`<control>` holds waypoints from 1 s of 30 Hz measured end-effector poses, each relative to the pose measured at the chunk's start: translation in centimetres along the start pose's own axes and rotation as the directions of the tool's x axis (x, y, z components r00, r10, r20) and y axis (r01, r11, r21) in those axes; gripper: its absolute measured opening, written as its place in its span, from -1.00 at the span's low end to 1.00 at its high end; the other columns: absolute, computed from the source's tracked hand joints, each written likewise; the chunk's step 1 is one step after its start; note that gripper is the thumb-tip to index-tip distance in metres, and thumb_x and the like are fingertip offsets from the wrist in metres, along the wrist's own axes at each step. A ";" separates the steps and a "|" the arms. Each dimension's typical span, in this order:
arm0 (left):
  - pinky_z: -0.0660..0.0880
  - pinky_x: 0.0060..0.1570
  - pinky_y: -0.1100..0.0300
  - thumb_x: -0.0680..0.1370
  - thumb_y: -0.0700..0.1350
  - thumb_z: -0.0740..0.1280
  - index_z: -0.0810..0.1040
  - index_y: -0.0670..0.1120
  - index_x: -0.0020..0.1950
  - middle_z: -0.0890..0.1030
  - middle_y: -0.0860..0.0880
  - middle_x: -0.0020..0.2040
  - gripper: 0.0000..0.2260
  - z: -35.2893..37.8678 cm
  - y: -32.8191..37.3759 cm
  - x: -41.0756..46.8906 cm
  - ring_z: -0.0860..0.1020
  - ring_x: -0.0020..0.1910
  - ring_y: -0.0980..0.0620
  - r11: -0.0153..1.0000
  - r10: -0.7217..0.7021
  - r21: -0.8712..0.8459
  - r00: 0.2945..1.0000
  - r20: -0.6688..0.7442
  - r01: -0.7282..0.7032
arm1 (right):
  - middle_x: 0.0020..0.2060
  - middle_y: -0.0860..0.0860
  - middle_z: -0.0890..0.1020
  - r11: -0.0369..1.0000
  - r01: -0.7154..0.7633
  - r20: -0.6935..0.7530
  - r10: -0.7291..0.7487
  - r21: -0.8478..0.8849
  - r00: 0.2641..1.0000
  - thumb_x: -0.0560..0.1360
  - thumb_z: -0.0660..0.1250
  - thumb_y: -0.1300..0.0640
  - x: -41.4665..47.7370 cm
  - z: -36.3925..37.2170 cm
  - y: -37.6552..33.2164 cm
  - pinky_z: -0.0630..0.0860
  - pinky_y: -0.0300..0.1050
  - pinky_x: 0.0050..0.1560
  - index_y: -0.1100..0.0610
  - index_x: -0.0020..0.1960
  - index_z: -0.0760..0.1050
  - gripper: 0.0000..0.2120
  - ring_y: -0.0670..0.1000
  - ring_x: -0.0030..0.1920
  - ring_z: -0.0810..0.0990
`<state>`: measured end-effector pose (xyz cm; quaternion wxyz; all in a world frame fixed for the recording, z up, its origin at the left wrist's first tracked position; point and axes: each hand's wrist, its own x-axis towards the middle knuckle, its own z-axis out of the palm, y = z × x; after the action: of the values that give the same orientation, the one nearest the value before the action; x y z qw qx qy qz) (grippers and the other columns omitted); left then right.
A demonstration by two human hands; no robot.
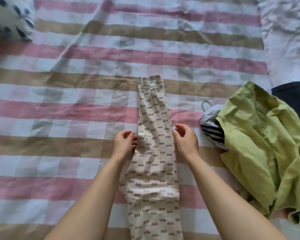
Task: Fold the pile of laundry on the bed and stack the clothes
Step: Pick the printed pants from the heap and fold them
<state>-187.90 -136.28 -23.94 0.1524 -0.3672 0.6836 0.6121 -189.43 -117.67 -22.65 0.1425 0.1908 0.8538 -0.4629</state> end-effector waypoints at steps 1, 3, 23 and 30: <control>0.55 -0.28 0.19 0.59 -0.23 0.21 0.48 -0.27 0.11 0.57 -0.10 -0.16 -0.84 0.5 1.0 1.4 0.55 -0.24 -0.01 1.000 0.009 0.013 1.000 0.005 -0.010 | 0.07 0.09 0.61 1.000 0.021 0.009 -0.020 -0.003 1.000 0.52 0.29 0.21 1.8 0.2 -0.8 0.37 -0.32 -0.01 0.22 0.18 0.50 -0.75 0.00 0.06 0.56; 0.59 -0.15 0.05 0.58 -0.23 0.23 0.51 -0.27 0.08 0.59 -0.15 -0.11 -0.85 1.7 2.7 4.4 0.57 -0.16 -0.10 0.997 0.055 0.050 0.998 -0.001 -0.055 | 0.11 0.12 0.60 0.999 0.044 0.011 -0.044 -0.023 0.999 0.53 0.28 0.19 5.2 0.9 -2.2 0.41 -0.26 0.04 0.24 0.21 0.49 -0.72 0.06 0.11 0.55; 0.58 0.00 -0.02 0.48 -0.13 0.41 0.61 -0.17 -0.07 0.66 -0.10 -0.09 -0.88 8.7 12.1 16.3 0.63 -0.10 -0.07 0.939 0.342 -0.003 0.936 -0.082 -0.343 | -0.06 0.07 0.62 0.986 0.124 -0.205 -0.144 -0.107 0.968 0.50 0.32 0.02 19.5 3.1 -6.9 0.50 0.04 0.05 0.10 -0.05 0.55 -0.84 0.11 0.02 0.54; 0.43 0.12 0.30 0.53 -0.14 0.33 0.36 -0.19 0.34 0.51 -0.09 0.16 -0.59 7.9 11.4 14.1 0.48 0.10 0.05 0.826 0.536 0.282 0.835 -0.124 -0.488 | 0.15 0.09 0.52 0.968 0.103 -0.183 -0.147 -0.231 0.972 0.52 0.27 0.06 18.7 2.7 -7.0 0.32 -0.09 0.24 0.10 0.20 0.45 -0.72 0.11 0.21 0.42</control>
<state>-207.35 -133.48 -26.56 -0.0438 -0.2072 0.8374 0.5039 -209.05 -119.75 -26.79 0.0472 0.1647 0.9201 -0.3523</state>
